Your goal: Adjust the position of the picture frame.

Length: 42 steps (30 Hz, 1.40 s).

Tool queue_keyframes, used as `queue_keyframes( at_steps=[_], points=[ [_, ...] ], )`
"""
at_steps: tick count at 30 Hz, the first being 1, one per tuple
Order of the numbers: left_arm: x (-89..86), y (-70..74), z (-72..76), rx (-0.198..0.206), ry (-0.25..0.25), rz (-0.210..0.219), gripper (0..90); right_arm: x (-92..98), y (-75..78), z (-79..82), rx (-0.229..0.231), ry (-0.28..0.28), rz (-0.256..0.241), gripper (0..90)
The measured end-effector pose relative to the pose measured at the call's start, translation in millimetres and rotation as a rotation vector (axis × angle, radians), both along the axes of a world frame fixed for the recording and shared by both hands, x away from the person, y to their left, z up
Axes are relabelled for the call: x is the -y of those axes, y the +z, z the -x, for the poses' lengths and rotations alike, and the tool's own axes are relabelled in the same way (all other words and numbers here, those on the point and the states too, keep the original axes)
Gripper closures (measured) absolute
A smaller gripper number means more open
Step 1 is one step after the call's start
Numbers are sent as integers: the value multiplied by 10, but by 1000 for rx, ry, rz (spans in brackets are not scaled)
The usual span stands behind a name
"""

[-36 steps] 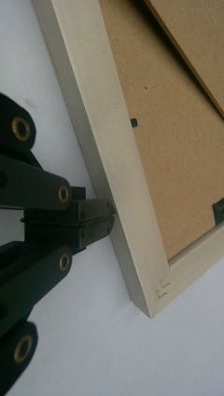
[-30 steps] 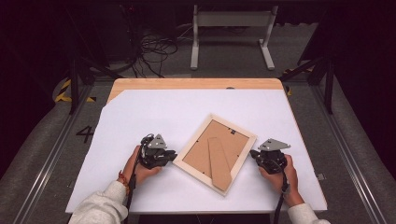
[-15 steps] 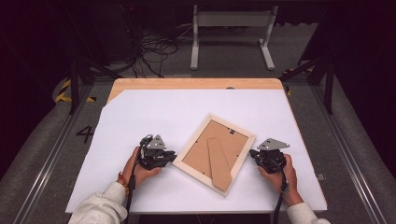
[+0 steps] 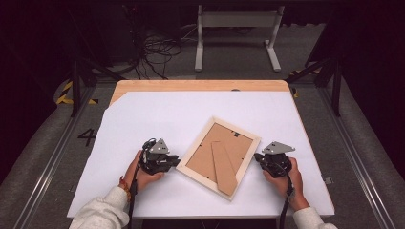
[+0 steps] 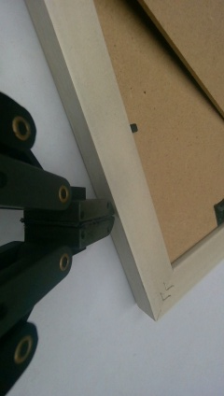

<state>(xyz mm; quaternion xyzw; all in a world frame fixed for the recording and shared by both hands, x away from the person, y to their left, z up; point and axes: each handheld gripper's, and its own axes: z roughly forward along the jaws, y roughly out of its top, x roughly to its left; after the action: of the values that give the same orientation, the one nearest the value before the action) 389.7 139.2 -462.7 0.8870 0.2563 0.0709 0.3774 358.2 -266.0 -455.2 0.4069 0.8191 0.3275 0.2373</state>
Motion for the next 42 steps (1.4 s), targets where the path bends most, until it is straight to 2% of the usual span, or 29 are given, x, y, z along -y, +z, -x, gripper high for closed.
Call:
queue_keyframes(
  at_steps=[15,18,21,24,28,30,32,38,39,42],
  points=[
    [-12,3,57,10,-7,-11,781,-21,-1,-5,-2,14,-3,900],
    [-31,23,166,40,3,-53,763,-35,3,3,1,25,8,897],
    [-87,36,300,51,6,-60,762,5,19,-8,3,41,14,883],
    [-139,54,402,30,-4,-35,763,142,35,-88,8,-9,-16,900],
    [-72,34,572,19,-55,-43,760,225,27,-183,17,-44,-23,900],
    [-38,29,585,16,-60,-43,749,215,27,-203,26,-48,1,900],
    [40,17,584,28,-70,-45,742,220,40,-230,36,-52,3,900],
    [72,2,560,44,-48,-37,749,276,61,-388,49,-80,-5,900],
    [78,3,560,58,-39,-48,749,276,61,-388,49,-80,-5,900],
    [81,2,529,66,-19,-51,742,311,60,-457,54,-97,-7,900]
  ],
)
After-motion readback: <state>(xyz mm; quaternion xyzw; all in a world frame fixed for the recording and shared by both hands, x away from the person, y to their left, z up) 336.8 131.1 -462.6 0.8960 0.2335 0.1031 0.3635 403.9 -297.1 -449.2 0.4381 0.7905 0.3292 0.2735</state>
